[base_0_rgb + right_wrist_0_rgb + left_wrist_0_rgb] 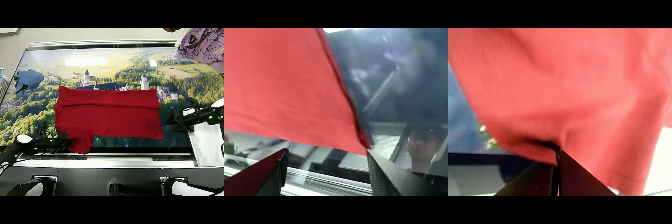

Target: Fold the clothes and pants, and hang the long-sleeved shirts on hangers.

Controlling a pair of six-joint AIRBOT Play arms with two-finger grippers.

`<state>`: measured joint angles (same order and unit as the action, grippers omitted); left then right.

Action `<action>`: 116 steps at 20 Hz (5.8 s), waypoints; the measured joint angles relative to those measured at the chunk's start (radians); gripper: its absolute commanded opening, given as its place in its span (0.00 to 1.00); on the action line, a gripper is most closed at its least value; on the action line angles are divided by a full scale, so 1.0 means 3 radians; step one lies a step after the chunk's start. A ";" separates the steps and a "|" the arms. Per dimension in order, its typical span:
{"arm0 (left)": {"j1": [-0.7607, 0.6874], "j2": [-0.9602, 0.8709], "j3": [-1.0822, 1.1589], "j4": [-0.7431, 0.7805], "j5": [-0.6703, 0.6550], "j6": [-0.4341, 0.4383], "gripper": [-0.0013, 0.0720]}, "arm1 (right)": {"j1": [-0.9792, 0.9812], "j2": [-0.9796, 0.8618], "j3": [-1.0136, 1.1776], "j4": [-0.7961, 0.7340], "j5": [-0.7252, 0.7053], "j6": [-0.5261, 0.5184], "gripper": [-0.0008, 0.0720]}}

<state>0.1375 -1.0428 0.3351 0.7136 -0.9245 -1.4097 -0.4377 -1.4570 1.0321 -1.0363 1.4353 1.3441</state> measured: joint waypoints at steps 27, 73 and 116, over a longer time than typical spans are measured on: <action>0.0177 0.0130 0.0158 0.0142 -0.0303 -0.0004 0.04 | -0.0019 0.0009 -0.0978 0.0521 -0.0662 -0.0539 0.05; 0.0177 -0.2146 0.3451 0.1292 -0.0922 0.0078 0.55 | 0.0944 -0.0671 0.0879 -0.0118 -0.1074 0.0309 0.58; -0.1737 -0.2735 0.4287 0.0276 -0.0188 -0.1015 0.04 | 0.0698 0.0376 0.1591 -0.0721 -0.0128 0.1033 0.05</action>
<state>-0.3836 -1.8633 1.6211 0.7963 -0.9810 -1.7142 -0.2283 -1.3441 1.5093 -1.2526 1.3968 1.6539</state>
